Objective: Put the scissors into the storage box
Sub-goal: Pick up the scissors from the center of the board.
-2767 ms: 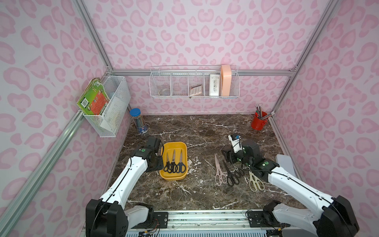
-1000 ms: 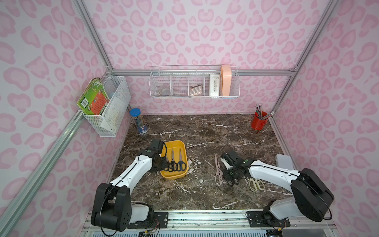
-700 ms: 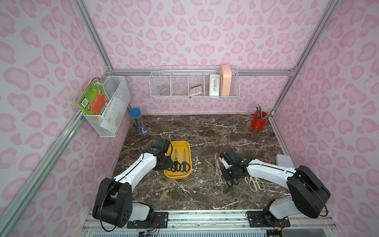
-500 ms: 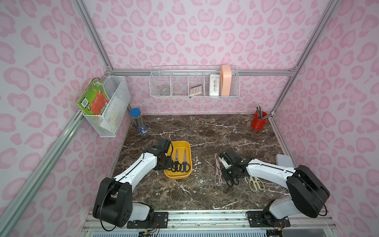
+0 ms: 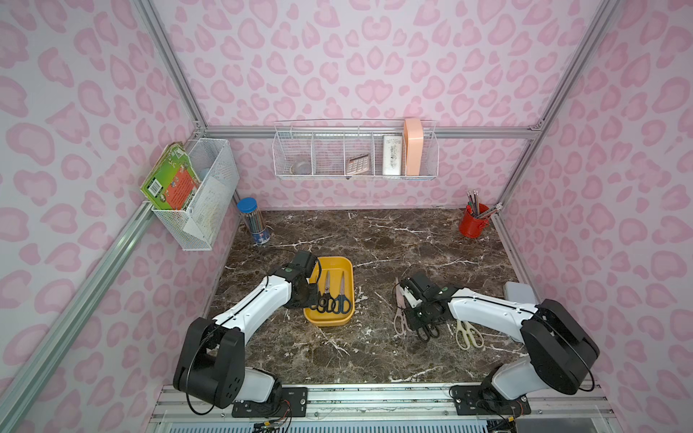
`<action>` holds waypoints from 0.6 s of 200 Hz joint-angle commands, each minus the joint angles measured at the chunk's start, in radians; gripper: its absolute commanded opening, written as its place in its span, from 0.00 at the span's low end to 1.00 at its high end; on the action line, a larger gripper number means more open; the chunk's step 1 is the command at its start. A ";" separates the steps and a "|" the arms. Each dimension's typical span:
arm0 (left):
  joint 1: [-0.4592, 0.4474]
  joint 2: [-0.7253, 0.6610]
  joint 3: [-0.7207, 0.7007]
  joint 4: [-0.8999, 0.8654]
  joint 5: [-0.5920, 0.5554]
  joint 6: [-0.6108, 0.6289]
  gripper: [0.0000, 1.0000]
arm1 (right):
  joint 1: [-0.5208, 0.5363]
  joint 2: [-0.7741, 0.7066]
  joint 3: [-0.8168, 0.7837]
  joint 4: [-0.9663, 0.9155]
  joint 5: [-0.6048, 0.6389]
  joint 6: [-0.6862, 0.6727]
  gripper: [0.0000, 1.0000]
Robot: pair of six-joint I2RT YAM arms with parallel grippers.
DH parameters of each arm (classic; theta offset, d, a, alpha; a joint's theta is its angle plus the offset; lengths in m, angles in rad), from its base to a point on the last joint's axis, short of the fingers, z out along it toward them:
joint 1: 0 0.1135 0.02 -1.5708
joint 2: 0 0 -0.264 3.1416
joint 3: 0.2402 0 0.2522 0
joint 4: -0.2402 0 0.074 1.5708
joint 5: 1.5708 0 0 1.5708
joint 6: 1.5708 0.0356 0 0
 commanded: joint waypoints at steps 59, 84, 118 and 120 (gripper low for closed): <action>-0.011 0.007 0.023 0.008 0.034 0.027 0.00 | 0.002 -0.041 0.255 -0.050 -0.064 -0.050 0.00; -0.019 0.023 0.027 0.016 0.036 0.012 0.00 | 0.056 0.041 0.407 -0.052 -0.112 -0.069 0.00; -0.029 0.028 0.037 0.024 0.031 0.003 0.00 | 0.133 0.219 0.556 -0.020 -0.130 -0.016 0.00; -0.029 0.029 0.036 0.024 0.030 0.002 0.00 | 0.137 0.228 0.583 -0.017 -0.133 -0.010 0.00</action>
